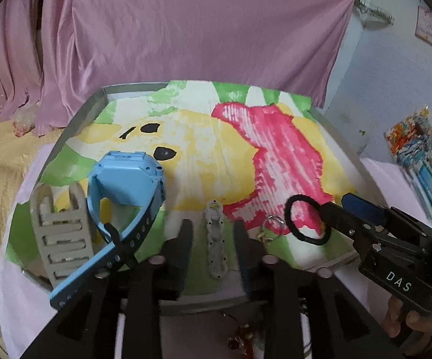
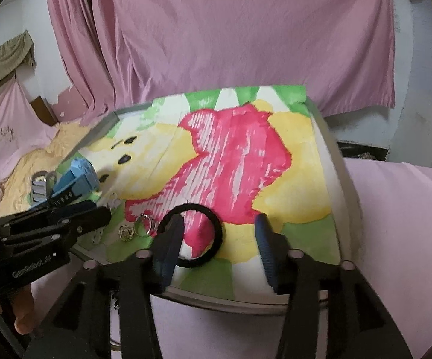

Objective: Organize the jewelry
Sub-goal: 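Lower the link strip into the tray while the right tool carries the hair tie there, then open both tools and withdraw them from the tray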

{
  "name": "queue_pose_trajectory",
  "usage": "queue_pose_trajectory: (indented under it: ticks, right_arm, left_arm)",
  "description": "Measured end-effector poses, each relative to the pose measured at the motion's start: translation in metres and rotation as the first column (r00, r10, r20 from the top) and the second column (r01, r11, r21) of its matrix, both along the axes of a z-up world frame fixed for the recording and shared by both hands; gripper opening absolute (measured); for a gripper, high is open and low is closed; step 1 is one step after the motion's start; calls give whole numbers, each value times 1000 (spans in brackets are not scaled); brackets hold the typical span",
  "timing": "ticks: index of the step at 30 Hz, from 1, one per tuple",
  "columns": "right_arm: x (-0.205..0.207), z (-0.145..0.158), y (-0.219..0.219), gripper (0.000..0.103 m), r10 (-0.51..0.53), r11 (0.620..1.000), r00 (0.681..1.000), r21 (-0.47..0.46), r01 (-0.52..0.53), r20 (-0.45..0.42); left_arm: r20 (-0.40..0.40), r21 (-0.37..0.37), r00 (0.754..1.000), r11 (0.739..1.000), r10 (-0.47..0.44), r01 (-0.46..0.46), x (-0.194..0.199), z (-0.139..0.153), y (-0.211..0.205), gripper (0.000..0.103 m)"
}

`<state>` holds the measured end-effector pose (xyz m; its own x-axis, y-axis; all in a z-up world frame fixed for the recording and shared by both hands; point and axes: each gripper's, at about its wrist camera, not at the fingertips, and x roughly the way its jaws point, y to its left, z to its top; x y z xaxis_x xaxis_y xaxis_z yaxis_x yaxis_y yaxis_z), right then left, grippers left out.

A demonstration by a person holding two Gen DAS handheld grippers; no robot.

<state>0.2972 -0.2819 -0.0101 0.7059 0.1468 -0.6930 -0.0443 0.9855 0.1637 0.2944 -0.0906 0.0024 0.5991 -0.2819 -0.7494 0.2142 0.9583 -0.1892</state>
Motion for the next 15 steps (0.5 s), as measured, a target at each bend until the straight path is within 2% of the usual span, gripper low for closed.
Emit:
queue_pose_trajectory:
  ticks: [5,8,9,10,12,13,15]
  right_arm:
    - [-11,7,-9,45,-36,999,998,16,35,43]
    - [-20,13,-12,45,-43,999,996,22,42,83]
    - [-23,14,-13,48,-43,999,995,24,41,93]
    - [-27,17,-13,51,-46,999,993,23,44,109]
    - [-35,21,-15,64,-54,998,989,22,51,137]
    - [-39,23,-15,66,-57,998,987,25,53,152]
    - [-46,26,-17,71,-62,998,983,28,58,175]
  left_arm:
    - [46,-21,999,1000,23,-23,-12,7,6,44]
    - [85,-47,996,998,38,-34,-22,14,11,55]
    - [101,-51,994,998,49,-44,-25,16,13,63]
    - [122,-57,991,997,61,-55,-29,18,15,66]
    - [148,-73,987,996,66,-55,-36,22,18,70]
    - [155,-79,986,995,66,-54,-38,24,19,72]
    - [174,-83,982,995,70,-56,-45,26,21,82]
